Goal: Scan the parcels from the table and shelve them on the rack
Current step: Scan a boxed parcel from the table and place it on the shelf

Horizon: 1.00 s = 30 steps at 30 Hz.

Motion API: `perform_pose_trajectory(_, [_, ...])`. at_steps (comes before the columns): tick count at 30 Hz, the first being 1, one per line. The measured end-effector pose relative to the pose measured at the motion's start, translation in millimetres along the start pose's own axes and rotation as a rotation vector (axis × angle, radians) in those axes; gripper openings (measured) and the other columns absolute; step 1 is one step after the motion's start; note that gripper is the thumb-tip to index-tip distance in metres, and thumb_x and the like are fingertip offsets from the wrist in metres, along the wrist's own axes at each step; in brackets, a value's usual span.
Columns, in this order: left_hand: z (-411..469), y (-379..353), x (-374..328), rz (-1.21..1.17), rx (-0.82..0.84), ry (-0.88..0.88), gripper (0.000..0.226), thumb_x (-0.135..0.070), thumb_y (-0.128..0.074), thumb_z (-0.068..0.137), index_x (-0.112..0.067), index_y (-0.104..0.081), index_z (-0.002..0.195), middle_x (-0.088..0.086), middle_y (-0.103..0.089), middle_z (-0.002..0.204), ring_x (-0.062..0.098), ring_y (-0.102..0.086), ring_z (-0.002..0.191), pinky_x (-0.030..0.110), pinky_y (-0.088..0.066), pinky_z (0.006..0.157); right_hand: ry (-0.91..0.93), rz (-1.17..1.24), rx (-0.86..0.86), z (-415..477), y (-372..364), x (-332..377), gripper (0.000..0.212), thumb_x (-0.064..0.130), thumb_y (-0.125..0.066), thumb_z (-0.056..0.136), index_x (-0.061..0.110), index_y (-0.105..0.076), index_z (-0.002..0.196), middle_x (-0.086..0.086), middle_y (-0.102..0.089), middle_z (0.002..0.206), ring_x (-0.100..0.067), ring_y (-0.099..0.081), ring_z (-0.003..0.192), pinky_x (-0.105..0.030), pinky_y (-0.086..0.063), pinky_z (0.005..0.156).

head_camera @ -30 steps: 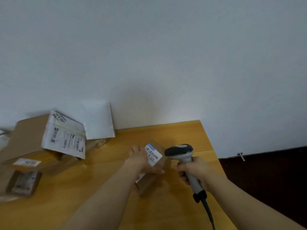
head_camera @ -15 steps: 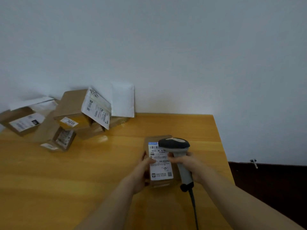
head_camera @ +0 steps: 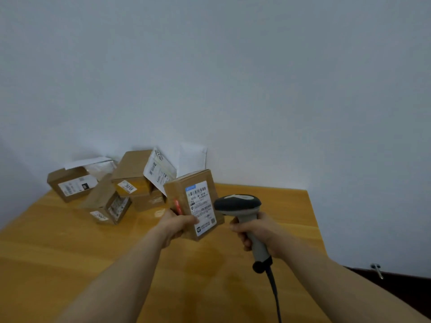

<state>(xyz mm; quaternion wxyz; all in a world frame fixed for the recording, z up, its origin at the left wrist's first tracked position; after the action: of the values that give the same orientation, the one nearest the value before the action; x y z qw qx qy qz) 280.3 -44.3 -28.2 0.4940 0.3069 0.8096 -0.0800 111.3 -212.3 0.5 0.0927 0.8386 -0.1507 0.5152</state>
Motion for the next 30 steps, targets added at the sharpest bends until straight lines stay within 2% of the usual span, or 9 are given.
perform_pose_trajectory(4, [-1.4, 5.5, 0.6, 0.028, -0.031, -0.008, 0.042, -0.005, -0.079, 0.071, -0.017, -0.058, 0.106, 0.0, -0.068, 0.1, 0.013, -0.063, 0.084, 0.025, -0.051, 0.057, 0.027, -0.016, -0.024, -5.4, 0.5, 6.0, 0.019, 0.003, -0.073, 0.078, 0.008, -0.059, 0.067, -0.004, -0.054, 0.048, -0.015, -0.046, 0.04, -0.026, -0.044, 0.046])
perform_pose_trajectory(16, [-3.4, 10.8, -0.5, 0.048, -0.068, -0.014, 0.044, -0.006, -0.08, 0.07, -0.016, -0.059, 0.107, 0.002, -0.069, 0.102, 0.017, -0.063, 0.088, 0.028, -0.05, 0.06, 0.081, 0.006, -0.012, -16.1, 0.7, 15.4, 0.019, 0.0, -0.072, 0.077, 0.008, -0.059, 0.066, -0.004, -0.054, 0.049, -0.015, -0.046, 0.04, -0.027, -0.045, 0.047])
perform_pose_trajectory(25, [-8.2, 15.2, 0.8, 0.051, -0.061, -0.025, 0.038, -0.005, -0.08, 0.07, -0.018, -0.059, 0.1, -0.002, -0.069, 0.092, 0.012, -0.064, 0.078, 0.025, -0.05, 0.052, 0.108, -0.002, 0.004, -22.9, -8.4, 21.4, 0.019, 0.0, -0.071, 0.078, 0.008, -0.058, 0.066, -0.003, -0.053, 0.048, -0.014, -0.046, 0.04, -0.026, -0.045, 0.048])
perform_pose_trajectory(30, [-12.8, 18.7, 4.5, 0.049, -0.063, -0.034, 0.038, -0.005, -0.079, 0.071, -0.019, -0.058, 0.098, -0.001, -0.069, 0.092, 0.012, -0.063, 0.078, 0.026, -0.05, 0.054, 0.107, 0.002, 0.004, -27.8, -13.6, 23.1, 0.02, -0.001, -0.07, 0.078, 0.008, -0.057, 0.066, -0.003, -0.053, 0.047, -0.014, -0.045, 0.039, -0.026, -0.044, 0.047])
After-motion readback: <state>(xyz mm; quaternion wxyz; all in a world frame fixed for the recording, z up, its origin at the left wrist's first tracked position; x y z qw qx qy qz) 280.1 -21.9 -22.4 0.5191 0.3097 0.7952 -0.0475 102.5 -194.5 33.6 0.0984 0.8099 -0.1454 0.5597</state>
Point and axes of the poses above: each hand's wrist, its own z-axis towards the middle knuckle, its own y-axis out of the back of the hand, x = y × z, the point moved 1 cm from there along z, towards the middle knuckle
